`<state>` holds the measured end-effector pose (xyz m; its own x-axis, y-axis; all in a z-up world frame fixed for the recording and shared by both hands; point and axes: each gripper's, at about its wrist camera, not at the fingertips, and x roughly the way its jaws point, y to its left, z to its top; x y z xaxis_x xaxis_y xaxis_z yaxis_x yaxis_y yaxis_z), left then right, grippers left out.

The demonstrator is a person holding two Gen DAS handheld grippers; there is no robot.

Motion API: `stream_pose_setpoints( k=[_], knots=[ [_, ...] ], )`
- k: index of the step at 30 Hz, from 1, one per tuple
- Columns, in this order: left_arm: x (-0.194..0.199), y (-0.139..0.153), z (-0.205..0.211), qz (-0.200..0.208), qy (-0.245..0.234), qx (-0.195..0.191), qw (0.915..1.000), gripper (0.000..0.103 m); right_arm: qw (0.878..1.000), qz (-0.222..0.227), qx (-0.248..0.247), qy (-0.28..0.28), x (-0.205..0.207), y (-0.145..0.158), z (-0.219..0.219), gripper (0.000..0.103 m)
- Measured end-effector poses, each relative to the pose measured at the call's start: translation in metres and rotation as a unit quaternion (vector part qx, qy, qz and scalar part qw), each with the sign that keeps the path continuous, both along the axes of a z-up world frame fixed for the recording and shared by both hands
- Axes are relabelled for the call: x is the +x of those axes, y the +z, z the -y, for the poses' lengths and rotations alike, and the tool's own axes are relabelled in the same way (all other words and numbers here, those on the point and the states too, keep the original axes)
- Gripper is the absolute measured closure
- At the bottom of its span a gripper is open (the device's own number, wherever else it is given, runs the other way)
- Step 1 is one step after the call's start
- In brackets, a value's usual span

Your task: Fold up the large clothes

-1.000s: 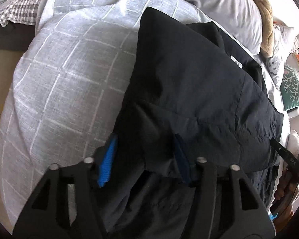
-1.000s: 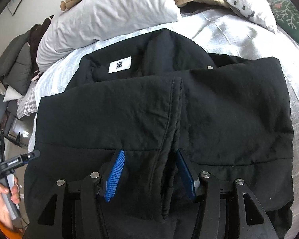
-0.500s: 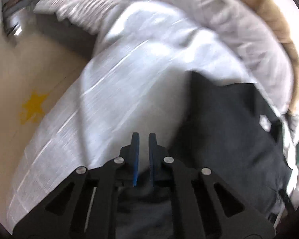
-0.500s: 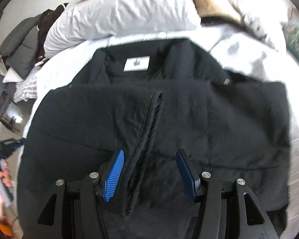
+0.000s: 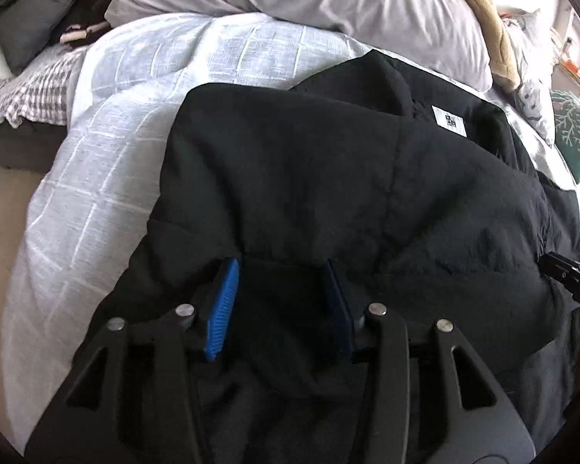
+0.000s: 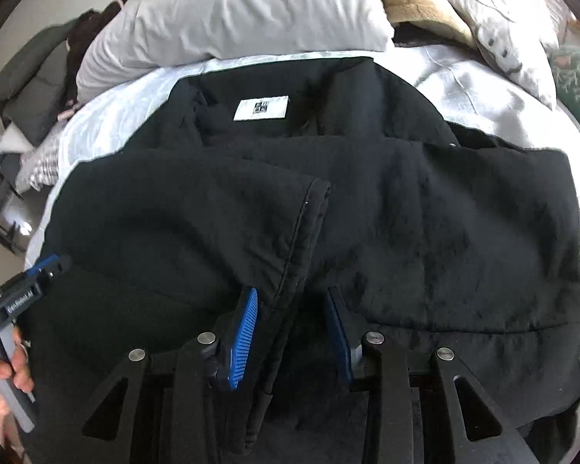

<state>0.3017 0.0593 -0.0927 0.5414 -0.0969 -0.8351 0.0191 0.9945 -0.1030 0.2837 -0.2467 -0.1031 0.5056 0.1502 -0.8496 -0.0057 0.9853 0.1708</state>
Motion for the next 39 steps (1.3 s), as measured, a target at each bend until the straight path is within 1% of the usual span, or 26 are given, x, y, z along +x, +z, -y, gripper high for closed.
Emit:
stream_pose_setpoints(
  k=[1, 2, 3, 4, 5, 7, 9, 11, 13, 14, 16, 18, 21, 24, 26, 29, 32, 34, 36, 37, 39],
  knots=[
    [-0.002, 0.006, -0.001, -0.005, 0.004, -0.018, 0.9998, 0.055, 1.0, 0.008, -0.01, 0.0, -0.002, 0.011, -0.001, 0.067],
    [-0.002, 0.015, -0.005, -0.005, 0.008, -0.042, 0.9991, 0.051, 1.0, 0.02, -0.017, 0.002, -0.005, 0.021, -0.001, 0.067],
    [-0.005, 0.021, -0.008, -0.002, 0.012, -0.058, 0.9983, 0.043, 0.999, 0.035, -0.019, 0.003, -0.01, 0.032, 0.0, 0.065],
    [-0.009, 0.027, -0.008, 0.003, 0.016, -0.067, 0.9976, 0.039, 0.999, 0.049, -0.018, 0.004, -0.018, 0.044, 0.001, 0.062],
    [-0.016, 0.034, -0.008, 0.008, 0.021, -0.068, 0.9975, 0.035, 0.998, 0.057, -0.017, 0.004, -0.024, 0.054, 0.003, 0.058],
    [-0.024, 0.045, -0.007, 0.012, 0.019, -0.063, 0.9978, 0.033, 0.998, 0.065, -0.02, -0.001, -0.038, 0.069, 0.006, 0.045],
    [-0.04, 0.052, -0.005, 0.012, 0.015, -0.052, 0.9984, 0.027, 0.997, 0.074, -0.024, -0.003, -0.055, 0.082, 0.011, 0.039],
    [-0.055, 0.058, -0.004, 0.015, 0.011, -0.031, 0.9993, 0.025, 0.996, 0.077, -0.034, -0.001, -0.073, 0.091, 0.015, 0.034],
    [-0.064, 0.064, -0.004, 0.021, 0.0, -0.002, 0.9998, 0.023, 0.996, 0.078, -0.047, -0.001, -0.089, 0.099, 0.02, 0.028],
    [-0.072, 0.067, -0.003, 0.027, -0.008, 0.019, 0.9994, 0.022, 0.996, 0.078, -0.052, 0.0, -0.096, 0.102, 0.022, 0.027],
    [-0.083, 0.072, -0.003, 0.033, -0.025, 0.046, 0.9981, 0.019, 0.994, 0.083, -0.066, -0.001, -0.111, 0.108, 0.025, 0.022],
    [-0.094, 0.072, -0.004, 0.03, -0.045, 0.069, 0.9962, 0.018, 0.993, 0.085, -0.077, -0.006, -0.126, 0.113, 0.031, 0.02],
    [-0.113, 0.069, -0.008, 0.012, -0.064, 0.088, 0.9941, 0.018, 0.994, 0.078, -0.076, -0.007, -0.15, 0.118, 0.04, 0.019],
    [-0.131, 0.061, -0.013, -0.015, -0.08, 0.095, 0.9921, 0.018, 0.994, 0.069, -0.079, -0.007, -0.175, 0.121, 0.048, 0.019],
    [-0.142, 0.053, -0.016, -0.04, -0.087, 0.107, 0.9896, 0.018, 0.994, 0.065, -0.086, -0.007, -0.19, 0.122, 0.051, 0.019],
    [-0.159, 0.04, -0.021, -0.085, -0.098, 0.123, 0.984, 0.018, 0.995, 0.043, -0.088, -0.005, -0.208, 0.116, 0.054, 0.017],
    [-0.177, 0.028, -0.027, -0.12, -0.117, 0.128, 0.9777, 0.018, 0.998, -0.013, -0.064, 0.0, -0.222, 0.098, 0.063, 0.017],
    [-0.186, 0.024, -0.033, -0.136, -0.125, 0.121, 0.9754, 0.018, 0.998, -0.044, -0.042, -0.001, -0.231, 0.086, 0.072, 0.017],
    [-0.193, 0.019, -0.041, -0.158, -0.134, 0.103, 0.9729, 0.018, 0.997, -0.076, -0.02, -0.007, -0.24, 0.072, 0.082, 0.017],
    [-0.197, 0.016, -0.047, -0.165, -0.136, 0.093, 0.9724, 0.018, 0.996, -0.087, -0.013, -0.014, -0.243, 0.067, 0.087, 0.017],
    [-0.203, 0.012, -0.054, -0.176, -0.136, 0.088, 0.9709, 0.018, 0.994, -0.106, 0.0, -0.025, -0.249, 0.06, 0.097, 0.017]
  ],
)
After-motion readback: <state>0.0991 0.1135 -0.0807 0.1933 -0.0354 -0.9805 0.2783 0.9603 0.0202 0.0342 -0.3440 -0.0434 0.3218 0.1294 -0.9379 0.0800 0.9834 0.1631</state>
